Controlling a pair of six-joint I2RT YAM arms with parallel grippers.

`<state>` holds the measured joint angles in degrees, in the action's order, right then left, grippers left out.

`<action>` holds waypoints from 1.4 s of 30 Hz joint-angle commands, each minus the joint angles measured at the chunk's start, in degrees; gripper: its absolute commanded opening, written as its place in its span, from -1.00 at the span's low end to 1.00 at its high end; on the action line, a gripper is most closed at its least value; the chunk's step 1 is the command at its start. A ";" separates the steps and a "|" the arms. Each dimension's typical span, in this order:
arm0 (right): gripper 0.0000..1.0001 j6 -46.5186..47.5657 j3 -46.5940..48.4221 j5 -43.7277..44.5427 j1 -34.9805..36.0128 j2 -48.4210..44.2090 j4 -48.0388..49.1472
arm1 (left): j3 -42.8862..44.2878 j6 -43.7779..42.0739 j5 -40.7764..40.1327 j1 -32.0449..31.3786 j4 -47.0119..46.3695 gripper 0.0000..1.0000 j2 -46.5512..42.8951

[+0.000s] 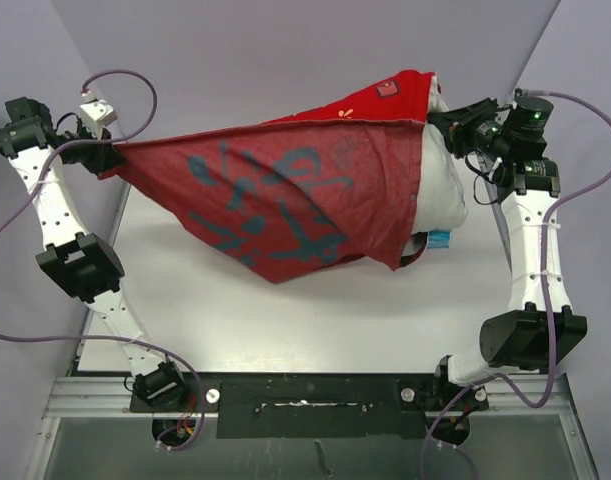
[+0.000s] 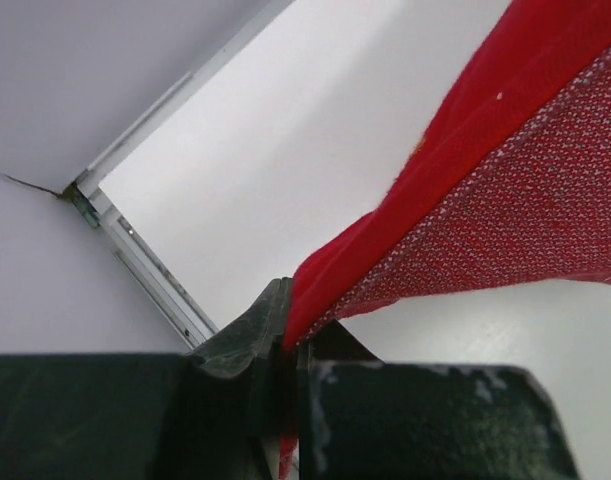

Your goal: Remove the pillowcase from the pillow

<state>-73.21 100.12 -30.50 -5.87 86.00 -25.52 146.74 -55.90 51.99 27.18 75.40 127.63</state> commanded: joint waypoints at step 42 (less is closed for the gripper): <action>-1.00 13.83 -8.26 48.65 -2.47 0.50 -22.99 | 0.74 14.40 -11.80 -19.14 -1.52 0.04 -9.26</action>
<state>-59.02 86.19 3.42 -9.30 83.68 -45.10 151.63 -49.56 37.12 18.28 81.19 124.70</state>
